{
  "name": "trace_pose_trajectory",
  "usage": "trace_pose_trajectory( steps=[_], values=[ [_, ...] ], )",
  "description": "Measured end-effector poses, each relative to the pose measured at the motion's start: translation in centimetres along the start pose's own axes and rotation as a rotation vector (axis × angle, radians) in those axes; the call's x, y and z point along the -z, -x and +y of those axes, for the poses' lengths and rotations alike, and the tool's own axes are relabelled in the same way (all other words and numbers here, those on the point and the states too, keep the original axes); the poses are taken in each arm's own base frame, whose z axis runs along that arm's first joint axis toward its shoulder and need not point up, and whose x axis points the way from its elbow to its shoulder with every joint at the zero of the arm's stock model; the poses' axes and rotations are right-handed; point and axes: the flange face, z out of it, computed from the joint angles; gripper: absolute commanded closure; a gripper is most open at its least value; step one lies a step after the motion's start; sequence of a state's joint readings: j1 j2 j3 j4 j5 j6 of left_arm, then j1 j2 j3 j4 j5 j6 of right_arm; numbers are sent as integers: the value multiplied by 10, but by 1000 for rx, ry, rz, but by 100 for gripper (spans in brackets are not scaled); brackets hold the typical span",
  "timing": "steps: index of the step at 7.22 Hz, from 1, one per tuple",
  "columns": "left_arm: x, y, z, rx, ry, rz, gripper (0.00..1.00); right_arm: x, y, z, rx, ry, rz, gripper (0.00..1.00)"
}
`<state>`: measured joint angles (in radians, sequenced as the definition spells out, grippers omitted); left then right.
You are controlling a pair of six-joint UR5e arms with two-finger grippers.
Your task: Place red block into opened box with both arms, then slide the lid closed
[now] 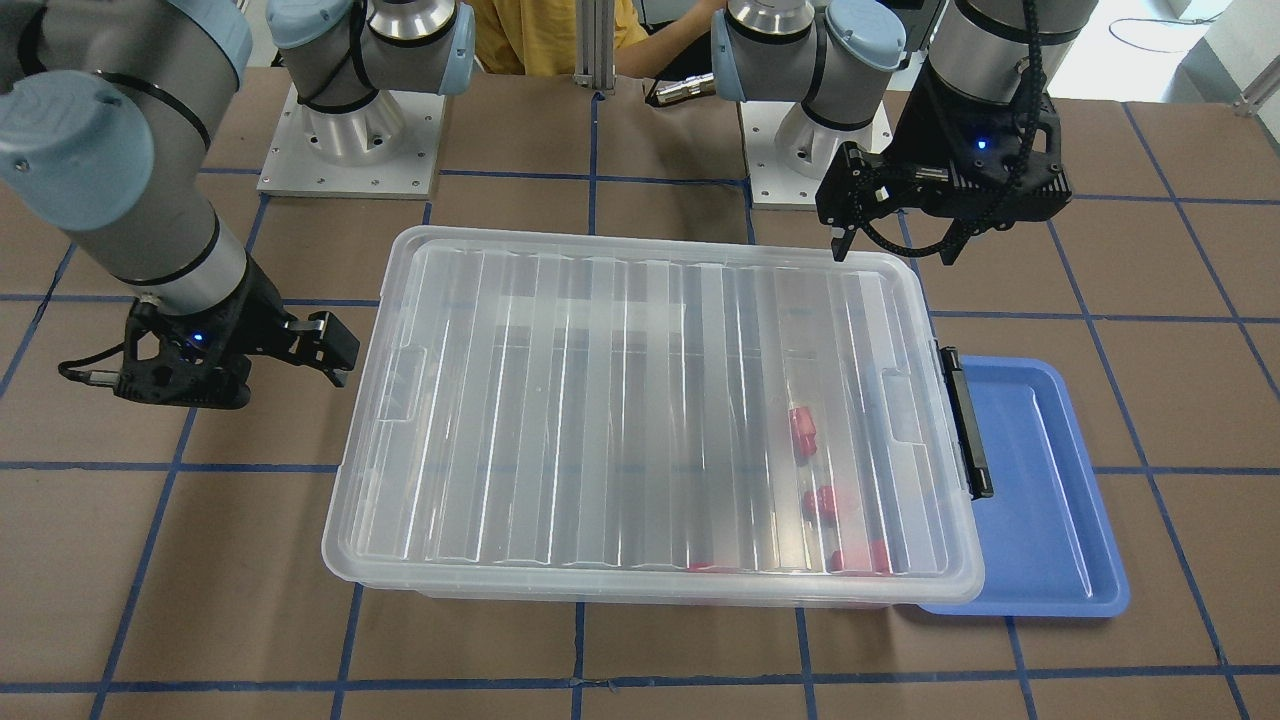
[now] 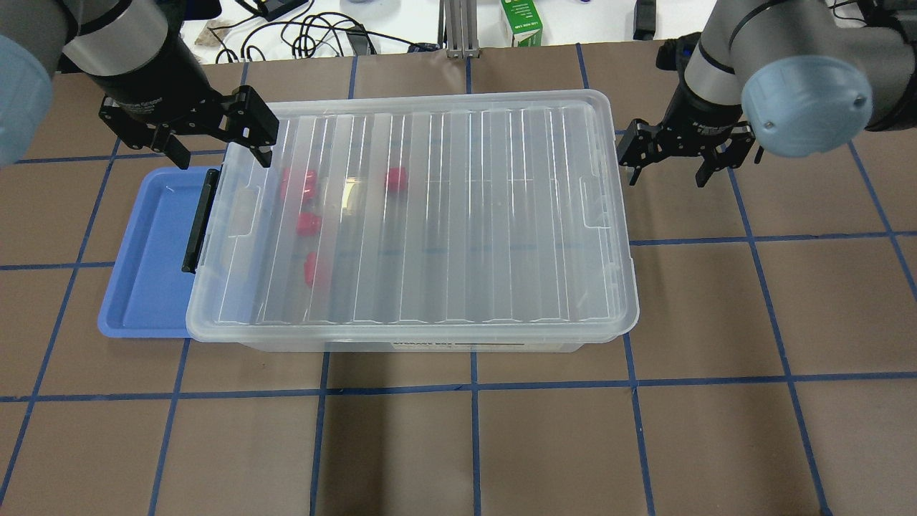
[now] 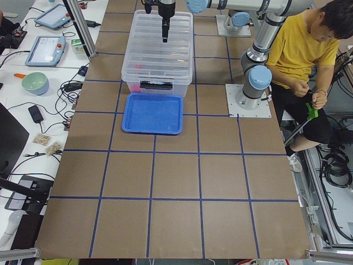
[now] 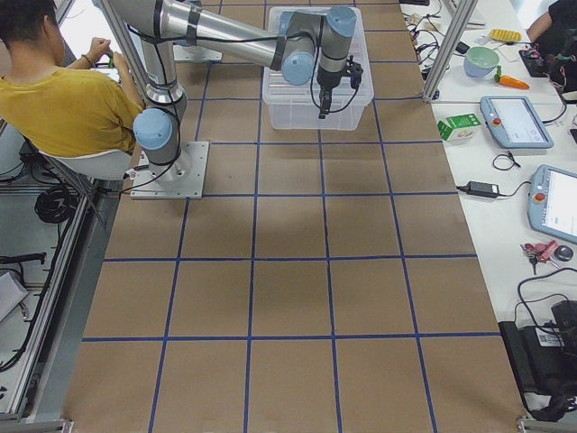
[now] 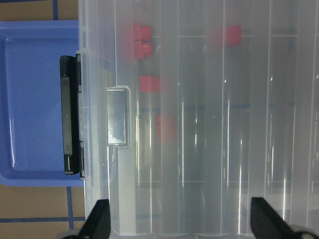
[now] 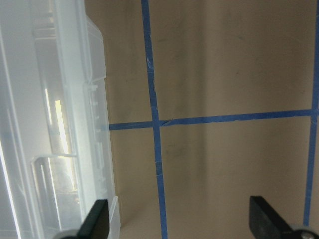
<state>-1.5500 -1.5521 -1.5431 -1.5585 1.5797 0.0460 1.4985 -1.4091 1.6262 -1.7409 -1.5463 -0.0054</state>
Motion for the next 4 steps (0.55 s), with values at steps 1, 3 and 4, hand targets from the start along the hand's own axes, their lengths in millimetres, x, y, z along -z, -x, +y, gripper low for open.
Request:
trace_pose_trajectory(
  steps=[1, 3, 4],
  values=[
    [0, 0, 0, 0, -1, 0, 0, 32, -1, 5, 2, 5, 5, 0],
    [1, 0, 0, 0, -1, 0, 0, 87, -3, 30, 2, 25, 17, 0],
    [1, 0, 0, 0, -1, 0, 0, 100, -2, 40, 1, 32, 16, 0]
  ],
)
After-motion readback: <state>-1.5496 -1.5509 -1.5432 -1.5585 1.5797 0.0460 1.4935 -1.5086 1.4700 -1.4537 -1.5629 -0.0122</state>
